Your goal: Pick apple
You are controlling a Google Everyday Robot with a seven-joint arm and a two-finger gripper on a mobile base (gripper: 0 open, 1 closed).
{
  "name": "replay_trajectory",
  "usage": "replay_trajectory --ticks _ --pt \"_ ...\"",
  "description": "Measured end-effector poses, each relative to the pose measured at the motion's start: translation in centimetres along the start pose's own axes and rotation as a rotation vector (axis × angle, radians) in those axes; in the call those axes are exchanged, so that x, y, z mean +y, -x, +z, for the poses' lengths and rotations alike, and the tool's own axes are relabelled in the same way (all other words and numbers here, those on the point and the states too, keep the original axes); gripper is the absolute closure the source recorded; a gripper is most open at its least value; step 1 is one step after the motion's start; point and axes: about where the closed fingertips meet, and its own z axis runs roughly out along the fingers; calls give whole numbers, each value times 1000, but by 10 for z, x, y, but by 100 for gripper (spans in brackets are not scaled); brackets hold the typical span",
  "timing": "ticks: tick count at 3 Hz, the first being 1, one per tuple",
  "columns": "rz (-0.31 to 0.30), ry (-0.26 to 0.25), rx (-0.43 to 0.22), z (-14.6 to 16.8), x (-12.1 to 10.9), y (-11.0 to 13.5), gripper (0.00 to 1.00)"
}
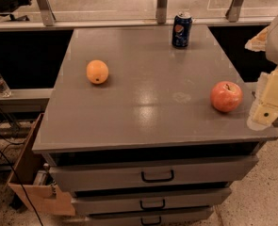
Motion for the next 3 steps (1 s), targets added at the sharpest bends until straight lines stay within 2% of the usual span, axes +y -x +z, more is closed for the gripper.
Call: replay_trajectory --ticks 2,3 --pt "5 -10 -15 4 -4 -2 0" --pt "39 -3 -61 28 -14 -15 0"
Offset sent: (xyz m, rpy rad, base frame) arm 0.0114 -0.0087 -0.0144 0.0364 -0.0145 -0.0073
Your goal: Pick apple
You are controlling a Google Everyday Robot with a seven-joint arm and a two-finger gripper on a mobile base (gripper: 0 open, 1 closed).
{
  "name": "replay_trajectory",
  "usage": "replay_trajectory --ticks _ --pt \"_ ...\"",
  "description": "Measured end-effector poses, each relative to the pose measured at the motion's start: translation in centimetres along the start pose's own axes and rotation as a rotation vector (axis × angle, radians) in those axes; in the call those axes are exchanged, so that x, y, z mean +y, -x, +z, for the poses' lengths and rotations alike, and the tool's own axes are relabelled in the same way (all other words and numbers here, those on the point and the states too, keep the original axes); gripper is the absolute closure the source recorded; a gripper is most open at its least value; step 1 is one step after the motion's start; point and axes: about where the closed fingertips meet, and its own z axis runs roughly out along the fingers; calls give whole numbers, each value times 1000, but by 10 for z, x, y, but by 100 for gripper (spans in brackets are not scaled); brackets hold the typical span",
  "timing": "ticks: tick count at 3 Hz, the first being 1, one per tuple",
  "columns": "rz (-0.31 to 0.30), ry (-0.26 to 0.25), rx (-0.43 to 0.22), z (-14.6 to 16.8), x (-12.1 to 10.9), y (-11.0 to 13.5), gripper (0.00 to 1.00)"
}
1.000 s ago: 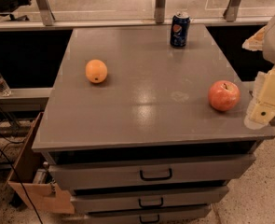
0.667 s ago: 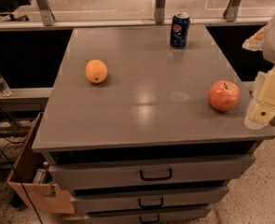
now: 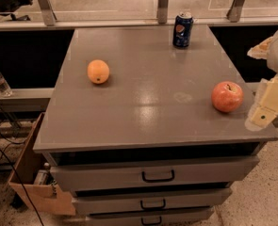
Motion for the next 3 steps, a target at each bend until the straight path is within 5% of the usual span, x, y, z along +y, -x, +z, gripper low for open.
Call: replay_trajectory --ticks 3 --pt "229 88 -227 96 -28 -35 0"
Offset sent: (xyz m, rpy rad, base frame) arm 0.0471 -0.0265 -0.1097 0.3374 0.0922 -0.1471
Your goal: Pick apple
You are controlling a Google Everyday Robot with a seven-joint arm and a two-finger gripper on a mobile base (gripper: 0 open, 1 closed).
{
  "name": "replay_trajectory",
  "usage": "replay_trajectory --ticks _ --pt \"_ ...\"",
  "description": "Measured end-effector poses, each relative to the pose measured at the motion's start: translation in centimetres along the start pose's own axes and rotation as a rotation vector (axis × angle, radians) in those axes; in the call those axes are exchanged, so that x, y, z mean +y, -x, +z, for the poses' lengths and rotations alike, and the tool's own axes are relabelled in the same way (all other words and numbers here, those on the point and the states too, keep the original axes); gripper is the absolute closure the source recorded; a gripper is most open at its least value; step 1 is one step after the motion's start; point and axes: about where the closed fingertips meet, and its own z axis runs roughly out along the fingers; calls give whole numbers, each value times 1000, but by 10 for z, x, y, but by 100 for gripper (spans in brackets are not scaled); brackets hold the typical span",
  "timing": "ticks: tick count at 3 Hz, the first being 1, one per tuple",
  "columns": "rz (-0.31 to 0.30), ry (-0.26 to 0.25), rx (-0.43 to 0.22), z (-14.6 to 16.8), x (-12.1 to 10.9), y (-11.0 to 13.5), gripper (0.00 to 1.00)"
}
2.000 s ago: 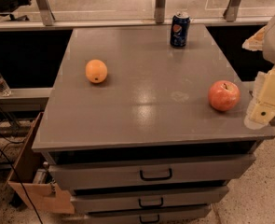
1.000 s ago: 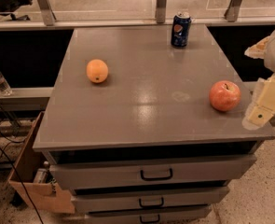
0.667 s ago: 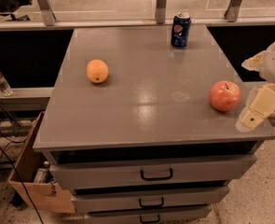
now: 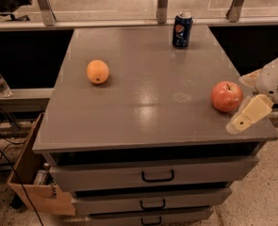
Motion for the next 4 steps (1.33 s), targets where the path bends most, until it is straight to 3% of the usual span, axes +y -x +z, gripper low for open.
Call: replay_trajectory --ticks 1,2,4 --pt "56 0 -76 15 -15 0 0" --pt "117 20 -134 29 -22 2 16" --pt "169 20 -270 30 -35 14 62"
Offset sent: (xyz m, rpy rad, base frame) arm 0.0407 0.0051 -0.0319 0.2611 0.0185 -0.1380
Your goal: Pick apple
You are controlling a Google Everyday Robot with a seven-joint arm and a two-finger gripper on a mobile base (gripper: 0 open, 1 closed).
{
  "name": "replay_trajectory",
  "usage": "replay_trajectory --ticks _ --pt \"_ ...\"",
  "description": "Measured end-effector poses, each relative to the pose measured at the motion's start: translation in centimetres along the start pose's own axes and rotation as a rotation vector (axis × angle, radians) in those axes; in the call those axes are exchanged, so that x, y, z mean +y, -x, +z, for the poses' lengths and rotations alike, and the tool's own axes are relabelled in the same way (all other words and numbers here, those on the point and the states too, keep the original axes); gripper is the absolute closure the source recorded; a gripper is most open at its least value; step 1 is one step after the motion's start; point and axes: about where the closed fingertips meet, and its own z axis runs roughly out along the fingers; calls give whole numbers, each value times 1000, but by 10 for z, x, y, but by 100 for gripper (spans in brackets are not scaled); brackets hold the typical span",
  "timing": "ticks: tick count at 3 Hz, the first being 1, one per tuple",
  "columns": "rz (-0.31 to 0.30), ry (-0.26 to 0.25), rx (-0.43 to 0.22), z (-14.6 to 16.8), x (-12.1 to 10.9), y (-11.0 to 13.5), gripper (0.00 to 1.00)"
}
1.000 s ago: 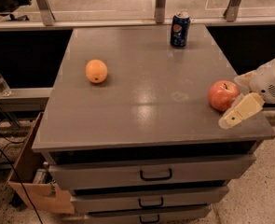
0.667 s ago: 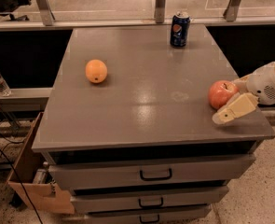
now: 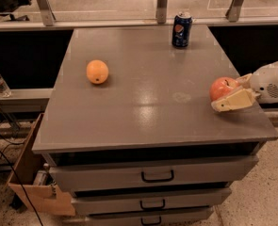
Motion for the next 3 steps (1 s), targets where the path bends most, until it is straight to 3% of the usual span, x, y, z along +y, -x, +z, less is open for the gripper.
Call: replay_trajectory --ticks 1,2,3 --pt "14 5 -81 -16 -9 13 85" --pt "41 36 -213 -50 -20 36 100" --pt "66 78 -337 -83 -27 60 100"
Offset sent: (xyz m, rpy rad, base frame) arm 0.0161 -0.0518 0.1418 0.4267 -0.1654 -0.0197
